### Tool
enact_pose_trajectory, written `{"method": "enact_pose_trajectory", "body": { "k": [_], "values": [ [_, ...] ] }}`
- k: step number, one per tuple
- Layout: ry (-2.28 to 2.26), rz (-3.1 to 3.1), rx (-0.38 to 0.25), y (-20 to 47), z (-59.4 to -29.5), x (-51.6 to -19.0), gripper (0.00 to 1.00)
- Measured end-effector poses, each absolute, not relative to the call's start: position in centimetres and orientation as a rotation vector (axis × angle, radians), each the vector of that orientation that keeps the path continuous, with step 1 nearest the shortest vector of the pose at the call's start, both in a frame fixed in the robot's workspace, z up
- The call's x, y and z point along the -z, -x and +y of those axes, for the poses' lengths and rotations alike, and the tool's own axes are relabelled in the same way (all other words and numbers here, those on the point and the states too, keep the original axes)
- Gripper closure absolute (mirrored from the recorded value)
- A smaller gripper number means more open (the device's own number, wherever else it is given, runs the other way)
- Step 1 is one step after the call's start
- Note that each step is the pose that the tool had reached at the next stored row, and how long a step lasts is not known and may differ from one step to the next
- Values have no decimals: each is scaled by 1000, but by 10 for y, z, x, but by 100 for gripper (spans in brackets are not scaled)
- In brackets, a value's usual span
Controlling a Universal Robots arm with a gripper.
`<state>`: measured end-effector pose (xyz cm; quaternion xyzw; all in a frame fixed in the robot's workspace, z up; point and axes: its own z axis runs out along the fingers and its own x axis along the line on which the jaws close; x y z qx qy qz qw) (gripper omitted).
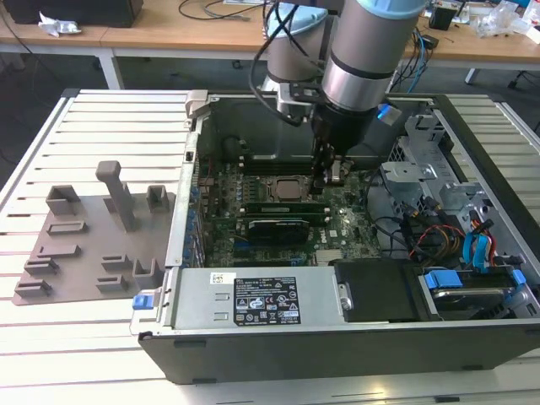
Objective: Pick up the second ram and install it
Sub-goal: 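Press down the second ram until it locks into place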
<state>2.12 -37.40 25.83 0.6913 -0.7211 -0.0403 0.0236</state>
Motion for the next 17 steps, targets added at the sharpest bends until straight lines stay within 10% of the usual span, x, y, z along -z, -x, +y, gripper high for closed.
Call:
{"method": "enact_pose_trajectory", "body": {
  "k": [17],
  "values": [
    [-2140, -2232, 122, -30, -374, -230, 90]
  ]
}}
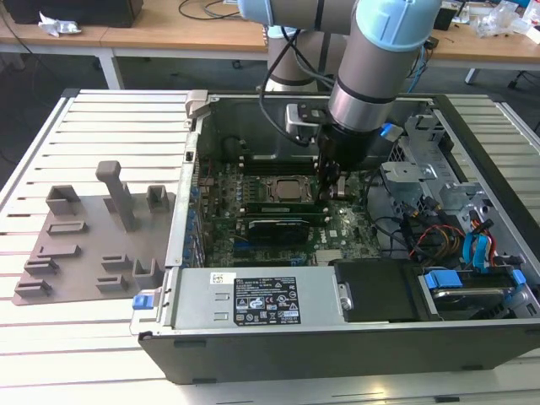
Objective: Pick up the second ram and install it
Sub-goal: 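Press down the second ram until it locks into place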
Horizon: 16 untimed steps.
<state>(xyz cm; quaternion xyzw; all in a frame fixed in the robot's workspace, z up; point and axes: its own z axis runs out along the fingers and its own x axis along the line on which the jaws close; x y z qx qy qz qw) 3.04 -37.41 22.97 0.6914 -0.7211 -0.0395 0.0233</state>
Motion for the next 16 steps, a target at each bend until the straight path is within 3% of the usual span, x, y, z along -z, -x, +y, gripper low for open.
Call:
{"method": "enact_pose_trajectory", "body": {
  "k": [6, 16],
  "values": [
    [-2143, -2235, 120, -27, -374, -234, 90],
    [-2150, -2242, 104, 60, -374, -230, 90]
  ]
}}
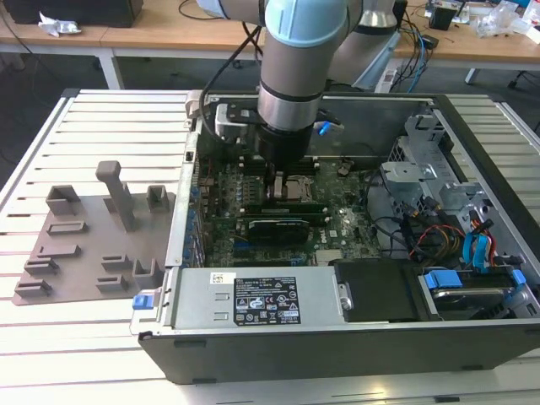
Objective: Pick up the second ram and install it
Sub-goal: 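Press down the second ram until it locks into place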
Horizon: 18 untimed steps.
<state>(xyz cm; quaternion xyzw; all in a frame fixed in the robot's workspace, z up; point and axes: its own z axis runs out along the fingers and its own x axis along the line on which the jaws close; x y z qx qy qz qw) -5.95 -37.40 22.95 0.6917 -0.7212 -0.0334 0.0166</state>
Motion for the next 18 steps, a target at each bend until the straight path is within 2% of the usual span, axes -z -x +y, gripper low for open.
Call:
{"method": "enact_pose_trajectory", "body": {
  "k": [5, 7, 10, 14, 18],
  "values": [
    [-2151, -2242, 104, 62, -374, -228, 90],
    [-2149, -2241, 110, 56, -374, -236, 90],
    [-2130, -2222, 152, 25, -374, -237, 90],
    [-2130, -2222, 152, 24, -374, -273, 90],
    [-2130, -2222, 153, 24, -374, -277, 90]
  ]
}}
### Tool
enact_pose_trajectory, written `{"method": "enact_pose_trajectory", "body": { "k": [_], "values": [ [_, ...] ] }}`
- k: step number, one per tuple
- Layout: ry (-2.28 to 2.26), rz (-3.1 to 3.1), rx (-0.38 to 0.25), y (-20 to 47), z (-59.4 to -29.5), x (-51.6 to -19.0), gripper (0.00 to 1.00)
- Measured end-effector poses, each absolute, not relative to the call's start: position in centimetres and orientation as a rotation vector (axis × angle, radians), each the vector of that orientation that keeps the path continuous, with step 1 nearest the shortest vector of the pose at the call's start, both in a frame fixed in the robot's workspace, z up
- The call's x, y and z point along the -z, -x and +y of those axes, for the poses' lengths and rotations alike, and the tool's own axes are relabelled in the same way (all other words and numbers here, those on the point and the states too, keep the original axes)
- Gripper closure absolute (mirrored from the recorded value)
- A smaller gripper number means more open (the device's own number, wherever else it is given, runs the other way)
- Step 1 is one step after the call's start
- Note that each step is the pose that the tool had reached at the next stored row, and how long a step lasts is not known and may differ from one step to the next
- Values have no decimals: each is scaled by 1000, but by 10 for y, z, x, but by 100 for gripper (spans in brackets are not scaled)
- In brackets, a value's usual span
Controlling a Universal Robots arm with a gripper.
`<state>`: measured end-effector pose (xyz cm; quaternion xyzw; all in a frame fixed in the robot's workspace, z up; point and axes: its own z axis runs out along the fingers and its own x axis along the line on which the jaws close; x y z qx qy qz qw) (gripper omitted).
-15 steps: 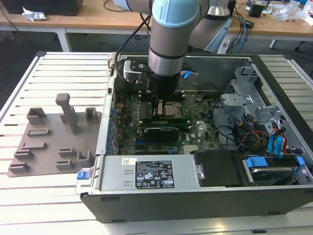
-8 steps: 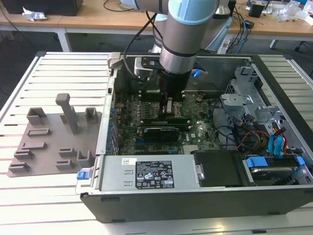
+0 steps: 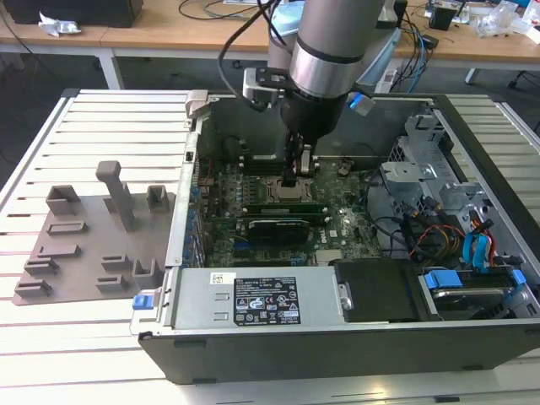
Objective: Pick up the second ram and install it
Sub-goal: 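Press down the second ram until it locks into place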
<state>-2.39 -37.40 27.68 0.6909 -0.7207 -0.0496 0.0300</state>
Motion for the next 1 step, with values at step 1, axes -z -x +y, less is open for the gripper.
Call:
{"method": "enact_pose_trajectory", "body": {
  "k": [1],
  "values": [
    [-2130, -2222, 153, 24, -374, -277, 90]
  ]
}}
